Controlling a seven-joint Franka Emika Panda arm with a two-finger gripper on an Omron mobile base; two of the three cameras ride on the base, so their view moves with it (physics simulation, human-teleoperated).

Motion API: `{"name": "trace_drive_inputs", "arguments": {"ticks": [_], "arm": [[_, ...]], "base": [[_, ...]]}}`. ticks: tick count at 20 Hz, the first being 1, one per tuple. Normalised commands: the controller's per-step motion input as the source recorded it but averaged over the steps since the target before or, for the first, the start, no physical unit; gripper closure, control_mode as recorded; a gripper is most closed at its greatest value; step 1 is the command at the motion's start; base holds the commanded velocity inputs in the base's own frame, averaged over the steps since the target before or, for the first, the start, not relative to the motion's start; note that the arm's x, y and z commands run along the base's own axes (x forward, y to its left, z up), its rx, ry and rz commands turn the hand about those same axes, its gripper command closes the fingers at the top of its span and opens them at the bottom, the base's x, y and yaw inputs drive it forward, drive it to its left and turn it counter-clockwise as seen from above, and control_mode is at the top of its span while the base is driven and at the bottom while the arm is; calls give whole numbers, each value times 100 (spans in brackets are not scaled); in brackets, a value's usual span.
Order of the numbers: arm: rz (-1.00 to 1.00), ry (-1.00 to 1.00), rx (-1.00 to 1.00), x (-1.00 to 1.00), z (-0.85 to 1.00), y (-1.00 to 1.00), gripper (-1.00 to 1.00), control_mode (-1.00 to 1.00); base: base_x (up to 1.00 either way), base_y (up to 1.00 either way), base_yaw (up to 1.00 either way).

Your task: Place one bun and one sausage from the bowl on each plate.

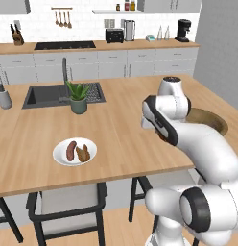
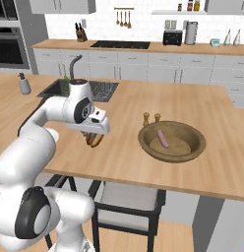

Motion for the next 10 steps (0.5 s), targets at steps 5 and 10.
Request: {"name": "trace_drive_inputs", "arguments": {"ticks": [5,10], "arm": [[-11,3,1,-12,9,12,100,-100],[-3,0,1,-1,0,-22,100,-100]], "base": [[0,0,0],[0,0,0]]}}
